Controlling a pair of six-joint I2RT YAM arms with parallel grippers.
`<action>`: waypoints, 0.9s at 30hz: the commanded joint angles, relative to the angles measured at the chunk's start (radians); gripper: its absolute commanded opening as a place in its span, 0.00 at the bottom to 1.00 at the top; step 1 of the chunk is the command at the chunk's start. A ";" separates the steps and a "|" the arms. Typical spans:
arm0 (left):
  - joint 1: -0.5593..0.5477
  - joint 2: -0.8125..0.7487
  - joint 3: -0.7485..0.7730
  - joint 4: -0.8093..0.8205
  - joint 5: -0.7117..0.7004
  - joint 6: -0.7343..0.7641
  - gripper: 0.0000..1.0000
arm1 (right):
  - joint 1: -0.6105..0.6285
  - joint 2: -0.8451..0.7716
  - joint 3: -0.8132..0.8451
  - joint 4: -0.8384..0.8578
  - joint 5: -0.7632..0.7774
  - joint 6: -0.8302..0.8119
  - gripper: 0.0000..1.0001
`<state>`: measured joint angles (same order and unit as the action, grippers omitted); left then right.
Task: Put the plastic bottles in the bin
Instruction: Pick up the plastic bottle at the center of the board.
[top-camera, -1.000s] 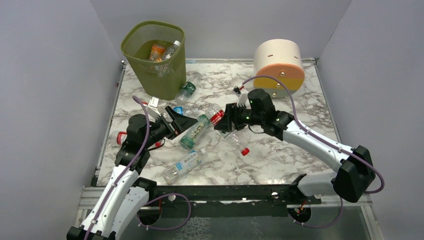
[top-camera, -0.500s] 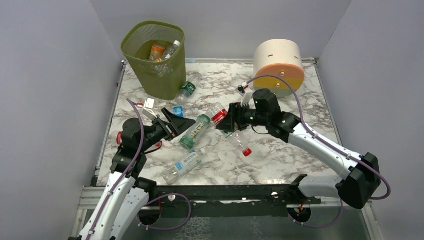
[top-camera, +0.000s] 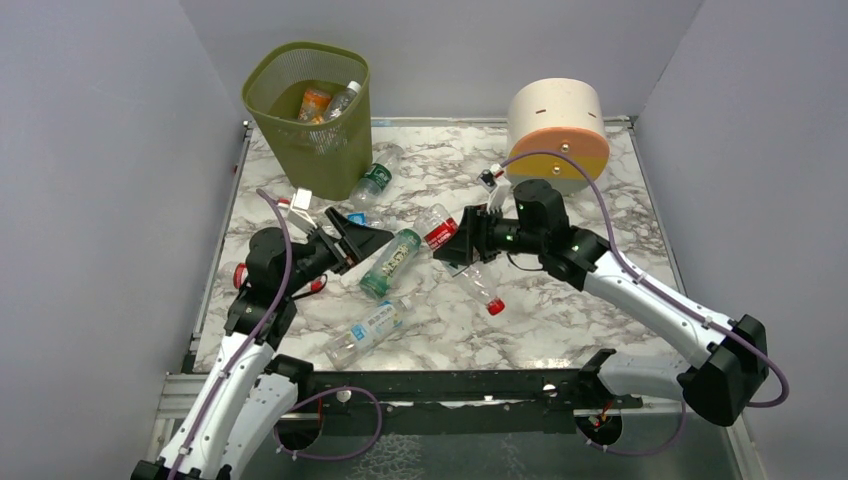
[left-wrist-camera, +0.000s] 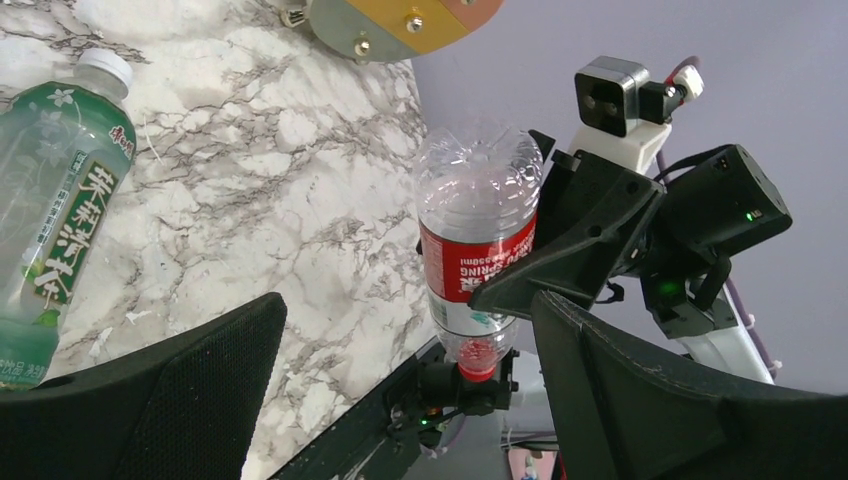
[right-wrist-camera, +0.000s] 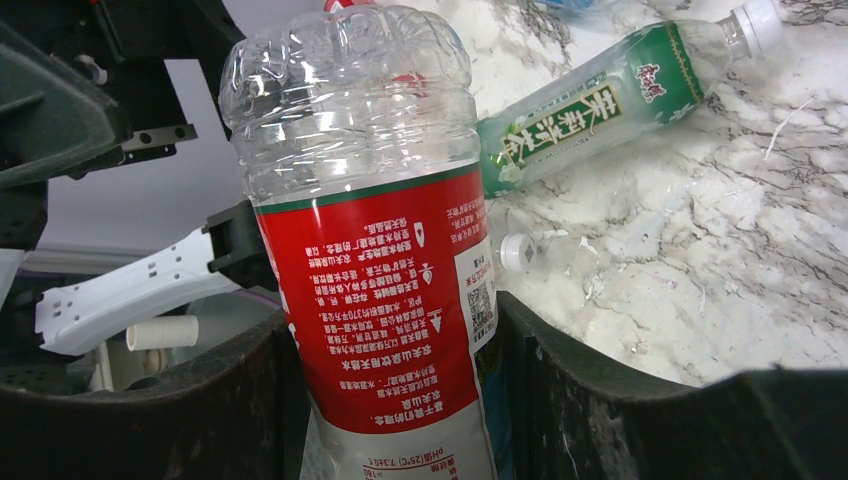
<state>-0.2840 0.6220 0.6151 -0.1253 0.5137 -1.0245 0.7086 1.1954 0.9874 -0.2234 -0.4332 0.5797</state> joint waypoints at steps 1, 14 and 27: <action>-0.006 0.041 0.041 0.070 0.008 -0.008 0.99 | 0.008 0.006 -0.027 0.079 -0.058 0.037 0.49; -0.007 0.212 0.036 0.326 -0.034 -0.063 0.99 | 0.012 0.191 0.090 0.209 -0.162 0.058 0.49; -0.043 0.309 0.073 0.395 -0.100 -0.081 0.99 | 0.017 0.258 0.118 0.289 -0.194 0.079 0.49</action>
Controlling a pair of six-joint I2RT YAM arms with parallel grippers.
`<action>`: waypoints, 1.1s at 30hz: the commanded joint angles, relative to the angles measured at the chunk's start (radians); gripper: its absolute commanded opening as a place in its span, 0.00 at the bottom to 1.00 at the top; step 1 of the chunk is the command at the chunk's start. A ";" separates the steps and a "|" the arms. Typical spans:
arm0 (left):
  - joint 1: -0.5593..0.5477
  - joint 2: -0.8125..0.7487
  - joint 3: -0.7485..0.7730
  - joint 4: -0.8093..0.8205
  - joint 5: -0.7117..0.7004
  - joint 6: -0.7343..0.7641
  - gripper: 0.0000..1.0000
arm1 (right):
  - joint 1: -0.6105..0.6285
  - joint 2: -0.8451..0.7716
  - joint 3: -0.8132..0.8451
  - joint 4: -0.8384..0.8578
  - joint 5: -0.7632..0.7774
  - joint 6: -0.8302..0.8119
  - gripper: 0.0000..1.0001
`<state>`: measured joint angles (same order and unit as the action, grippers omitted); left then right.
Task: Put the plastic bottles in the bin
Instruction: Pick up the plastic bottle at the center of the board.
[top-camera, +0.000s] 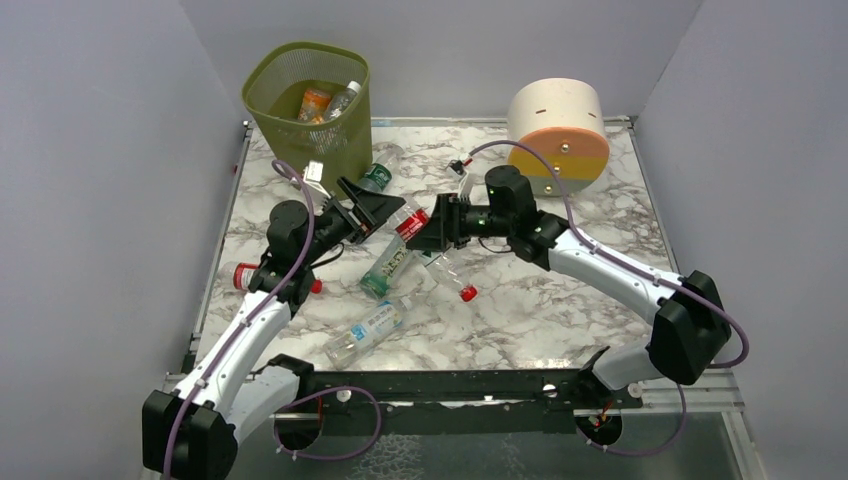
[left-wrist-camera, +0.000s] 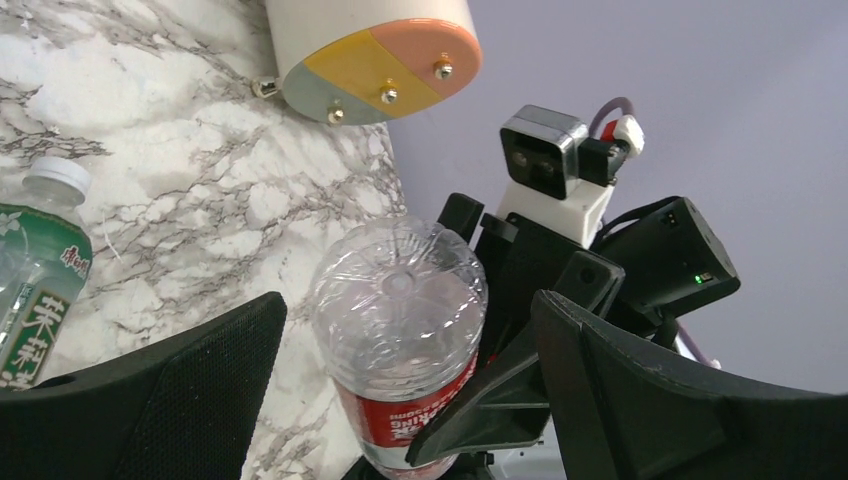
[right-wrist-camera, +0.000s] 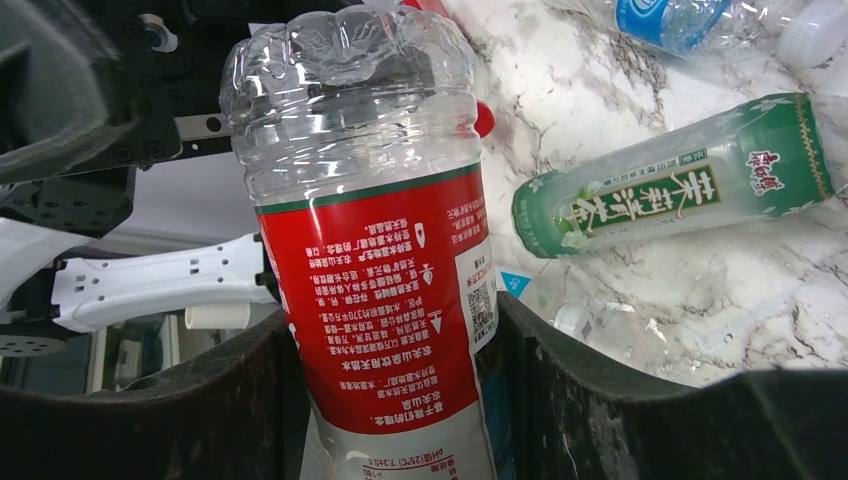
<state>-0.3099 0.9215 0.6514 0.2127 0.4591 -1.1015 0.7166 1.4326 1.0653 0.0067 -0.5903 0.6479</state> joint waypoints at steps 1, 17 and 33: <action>-0.023 0.014 0.041 0.057 -0.048 -0.002 0.99 | 0.009 0.026 0.041 0.065 -0.039 0.014 0.49; -0.106 0.009 0.044 -0.006 -0.159 0.092 0.90 | 0.049 0.092 0.114 0.091 -0.013 0.058 0.49; -0.108 0.034 0.087 -0.054 -0.187 0.144 0.47 | 0.050 0.057 0.092 0.055 -0.004 0.061 0.62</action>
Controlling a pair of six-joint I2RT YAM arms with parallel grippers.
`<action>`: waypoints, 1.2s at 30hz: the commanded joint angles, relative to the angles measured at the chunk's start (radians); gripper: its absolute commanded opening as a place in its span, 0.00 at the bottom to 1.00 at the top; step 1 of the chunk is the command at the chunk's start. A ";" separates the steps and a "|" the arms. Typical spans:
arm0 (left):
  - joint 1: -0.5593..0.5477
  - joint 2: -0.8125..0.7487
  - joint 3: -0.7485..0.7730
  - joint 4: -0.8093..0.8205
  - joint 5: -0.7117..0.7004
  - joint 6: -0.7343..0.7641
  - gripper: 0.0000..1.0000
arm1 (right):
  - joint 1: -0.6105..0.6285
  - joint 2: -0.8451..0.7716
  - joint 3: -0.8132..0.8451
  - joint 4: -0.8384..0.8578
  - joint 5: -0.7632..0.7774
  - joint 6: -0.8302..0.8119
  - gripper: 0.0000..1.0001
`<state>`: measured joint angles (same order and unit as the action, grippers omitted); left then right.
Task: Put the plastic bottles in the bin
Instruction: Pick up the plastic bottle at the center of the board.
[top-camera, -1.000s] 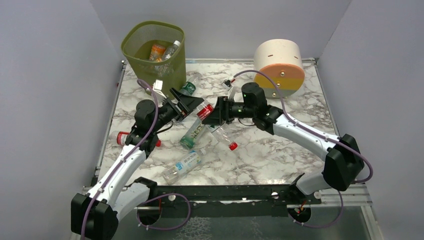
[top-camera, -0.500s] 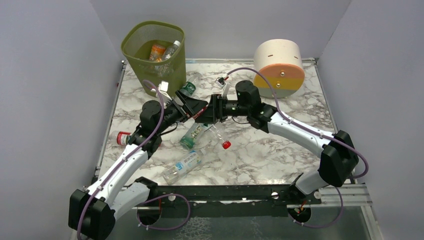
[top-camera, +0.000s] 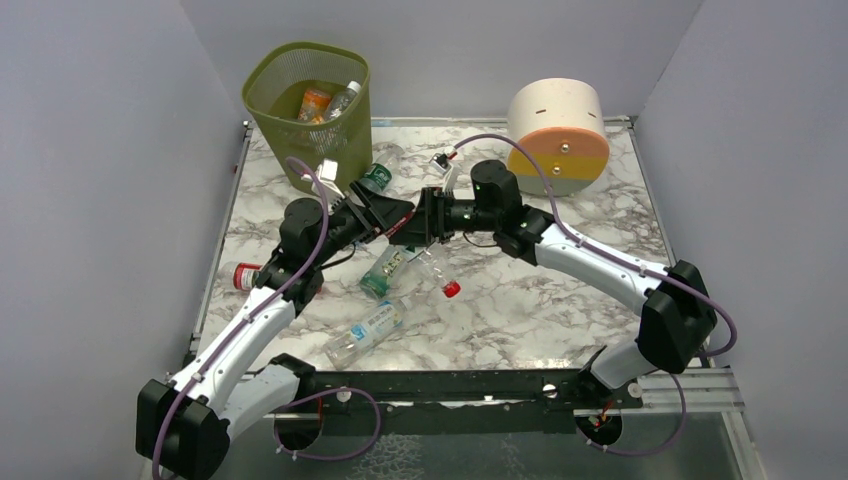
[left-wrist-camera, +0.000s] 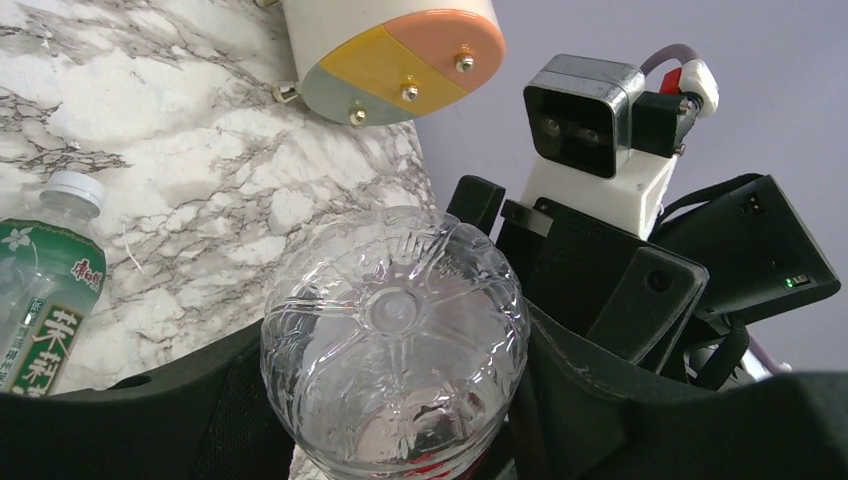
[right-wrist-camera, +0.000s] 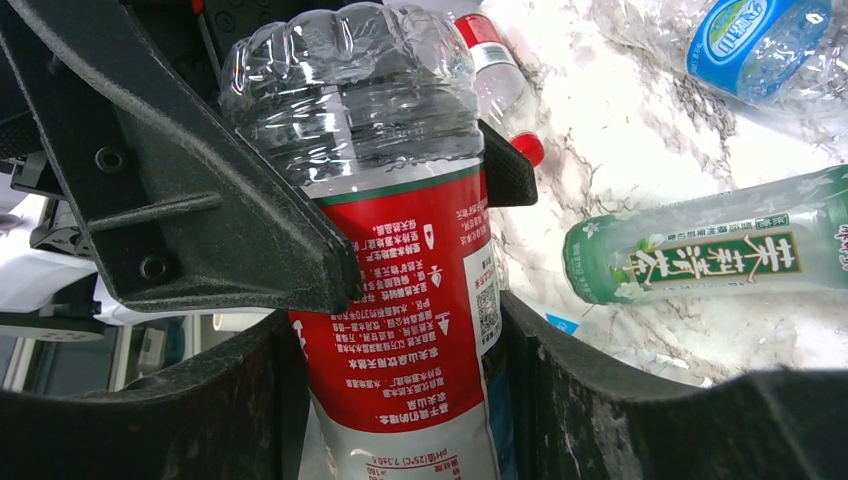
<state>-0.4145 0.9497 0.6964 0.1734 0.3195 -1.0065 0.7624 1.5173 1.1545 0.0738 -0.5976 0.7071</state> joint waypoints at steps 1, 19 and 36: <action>-0.003 0.014 0.048 -0.015 -0.047 0.053 0.47 | 0.004 -0.035 0.000 -0.022 0.003 0.000 0.65; -0.004 0.117 0.169 -0.040 -0.031 0.103 0.45 | 0.005 -0.258 -0.093 -0.226 0.099 -0.064 0.88; 0.004 0.249 0.391 -0.141 -0.058 0.220 0.45 | 0.004 -0.429 -0.031 -0.556 0.397 -0.134 0.96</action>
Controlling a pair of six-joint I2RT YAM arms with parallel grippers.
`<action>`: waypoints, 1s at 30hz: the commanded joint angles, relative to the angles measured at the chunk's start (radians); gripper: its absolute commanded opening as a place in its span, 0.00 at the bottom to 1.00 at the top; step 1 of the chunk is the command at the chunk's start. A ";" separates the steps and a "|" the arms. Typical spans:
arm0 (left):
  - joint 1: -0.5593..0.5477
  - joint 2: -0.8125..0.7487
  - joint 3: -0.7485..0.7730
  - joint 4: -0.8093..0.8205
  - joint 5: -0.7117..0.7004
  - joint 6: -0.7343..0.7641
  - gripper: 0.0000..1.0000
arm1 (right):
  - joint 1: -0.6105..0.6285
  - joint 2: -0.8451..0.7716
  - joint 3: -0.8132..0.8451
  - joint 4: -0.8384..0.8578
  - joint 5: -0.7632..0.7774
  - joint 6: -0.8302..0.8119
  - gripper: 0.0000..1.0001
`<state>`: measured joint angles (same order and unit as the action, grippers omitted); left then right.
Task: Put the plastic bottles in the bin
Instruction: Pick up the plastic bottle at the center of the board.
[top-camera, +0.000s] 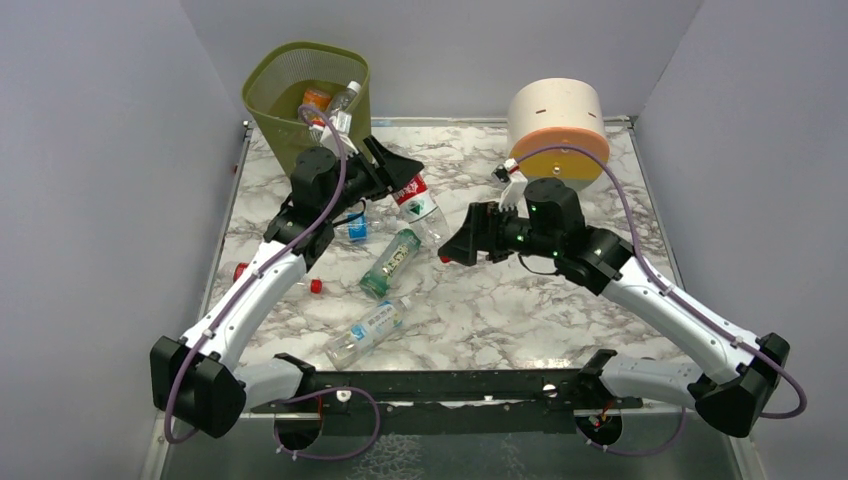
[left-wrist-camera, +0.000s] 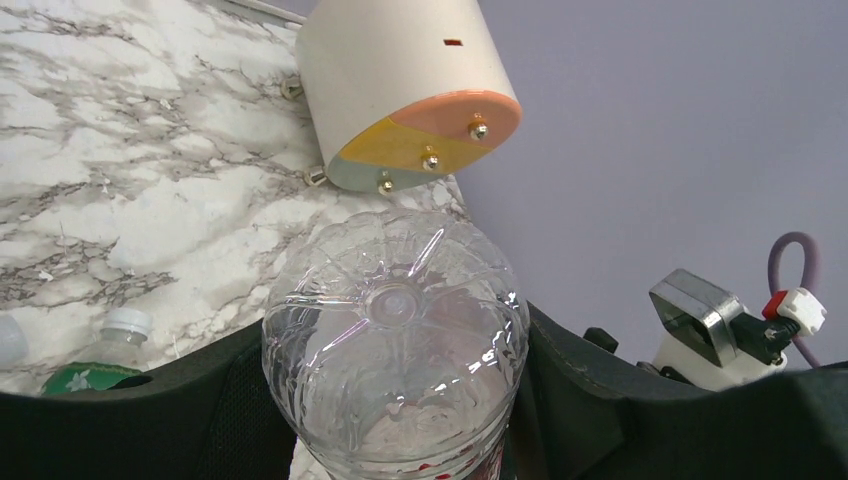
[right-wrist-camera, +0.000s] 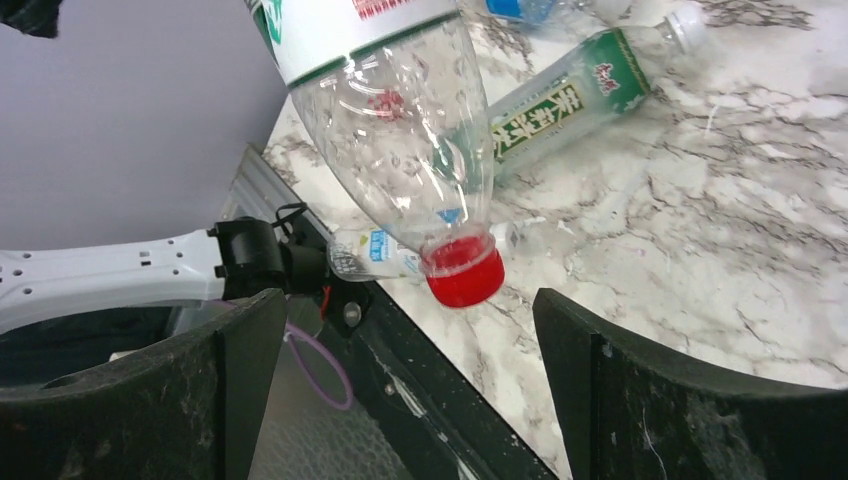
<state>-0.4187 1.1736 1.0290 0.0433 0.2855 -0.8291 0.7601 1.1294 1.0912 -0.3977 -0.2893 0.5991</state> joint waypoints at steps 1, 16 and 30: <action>0.011 0.033 0.067 -0.010 -0.022 0.044 0.45 | 0.006 -0.047 0.034 -0.092 0.094 -0.028 0.96; 0.084 0.105 0.233 -0.062 0.024 0.080 0.45 | 0.007 -0.096 0.006 -0.109 0.123 -0.031 0.97; 0.203 0.183 0.351 -0.069 0.098 0.079 0.45 | 0.007 -0.093 -0.006 -0.099 0.128 -0.042 0.99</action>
<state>-0.2569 1.3445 1.3071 -0.0322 0.3332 -0.7609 0.7601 1.0508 1.0912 -0.4957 -0.1871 0.5739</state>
